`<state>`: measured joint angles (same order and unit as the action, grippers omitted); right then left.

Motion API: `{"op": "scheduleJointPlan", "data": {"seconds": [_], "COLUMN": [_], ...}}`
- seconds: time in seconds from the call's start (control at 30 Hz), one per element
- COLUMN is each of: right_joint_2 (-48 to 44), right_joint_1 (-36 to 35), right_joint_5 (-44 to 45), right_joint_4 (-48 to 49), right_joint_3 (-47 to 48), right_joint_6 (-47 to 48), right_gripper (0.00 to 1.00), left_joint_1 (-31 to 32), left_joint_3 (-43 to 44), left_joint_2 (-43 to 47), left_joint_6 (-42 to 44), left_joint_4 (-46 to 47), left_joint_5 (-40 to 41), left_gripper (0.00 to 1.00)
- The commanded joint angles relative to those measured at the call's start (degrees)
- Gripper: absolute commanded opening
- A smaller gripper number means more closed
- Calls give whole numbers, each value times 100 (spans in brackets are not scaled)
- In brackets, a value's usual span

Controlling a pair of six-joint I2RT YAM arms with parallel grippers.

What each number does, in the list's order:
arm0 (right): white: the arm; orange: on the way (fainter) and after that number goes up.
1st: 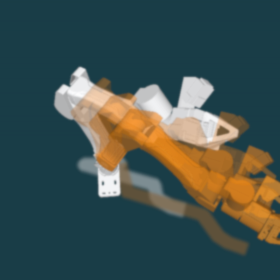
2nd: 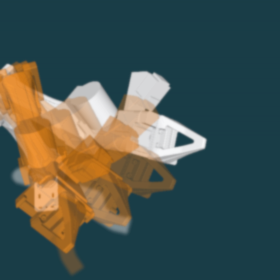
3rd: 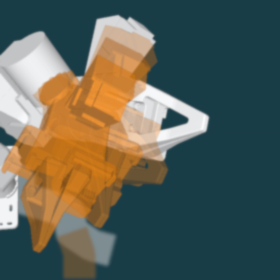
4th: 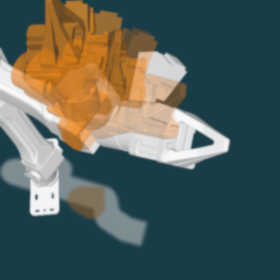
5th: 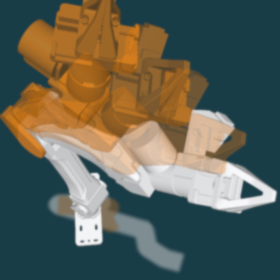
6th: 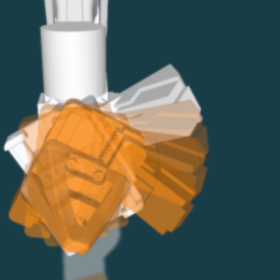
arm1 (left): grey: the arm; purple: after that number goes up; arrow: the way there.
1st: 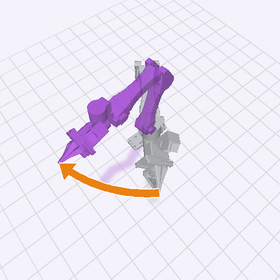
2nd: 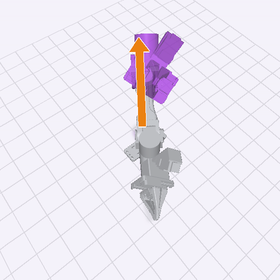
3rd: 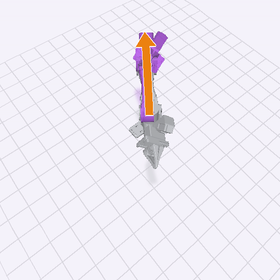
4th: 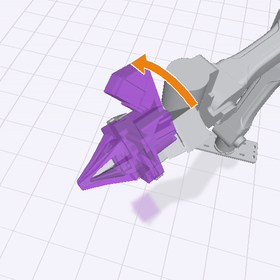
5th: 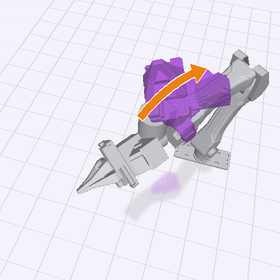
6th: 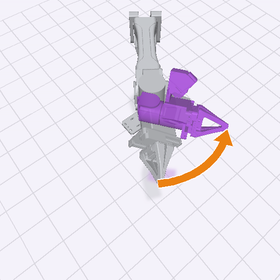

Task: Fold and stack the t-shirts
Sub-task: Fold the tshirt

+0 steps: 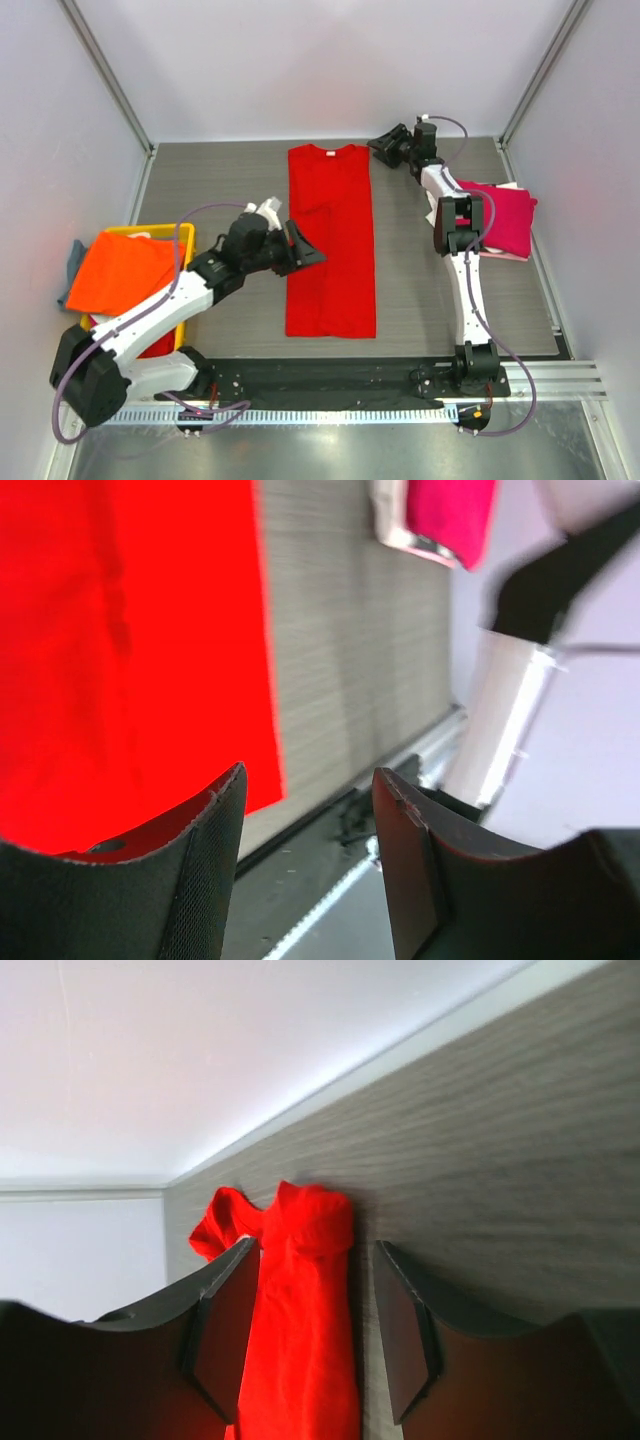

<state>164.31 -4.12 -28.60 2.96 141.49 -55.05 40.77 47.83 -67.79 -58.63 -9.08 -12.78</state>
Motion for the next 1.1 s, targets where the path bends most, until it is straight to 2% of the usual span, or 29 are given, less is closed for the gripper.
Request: {"op": "scheduleJointPlan", "data": {"seconds": [0.0, 0.13, 0.17, 0.2, 0.27, 0.3, 0.37, 0.4, 0.5, 0.6, 0.7, 0.83, 0.93, 1.07], "right_joint_2": [-1144, -2506, -3127, -3420, -4366, -4738, -5380, -6027, -7083, -7772, -8571, -9704, -10014, -9963], "right_joint_1": [8, -27, -54, -89, -211, -247, -431, -519, -888, -1424, -1977, -2523, -2918, -3191], "right_joint_5": [214, 328, 355, 381, 408, 495, 853, 1013, 1531, 1953, 2199, 2341, 2385, 2236], "right_joint_4": [-498, -612, -621, -613, -517, -498, -524, -699, -1076, -1629, -2272, -2888, -3205, -3110], "right_joint_3": [-1100, -2711, -3063, -3771, -4556, -5352, -6182, -6917, -8219, -9205, -9973, -10659, -10905, -11125], "right_joint_6": [538, 1047, 1170, 1259, 1434, 1479, 1663, 1716, 1787, 1743, 1568, 1130, 821, 662], "right_gripper": [56, 56, 56, 56, 56, 56, 56, 56, 55, 50, 42, 43, 46, 45], "left_joint_1": [-578, -1123, -1237, -1282, -1370, -1396, -1414, -1414, -1423, -1423, -1423, -1414, -1423, -1406], "left_joint_3": [-484, -1046, -1135, -1223, -1478, -1548, -1742, -1786, -1953, -2155, -2374, -2559, -2674, -2674], "left_joint_2": [450, 889, 916, 943, 926, 908, 864, 846, 864, 899, 847, 977, 996, 724], "left_joint_6": [457, 554, 563, 563, 520, 493, 467, 467, 467, 423, 353, 273, 221, 229], "left_joint_4": [-937, -999, -982, -938, -797, -745, -578, -551, -489, -445, -323, -322, -314, -287], "left_joint_5": [12, -128, -120, -137, -138, -181, -225, -278, -313, -383, -559, -673, -726, -1024], "left_gripper": [55, 55, 54, 54, 54, 54, 54, 55, 56, 56, 55, 54, 55, 55]}}
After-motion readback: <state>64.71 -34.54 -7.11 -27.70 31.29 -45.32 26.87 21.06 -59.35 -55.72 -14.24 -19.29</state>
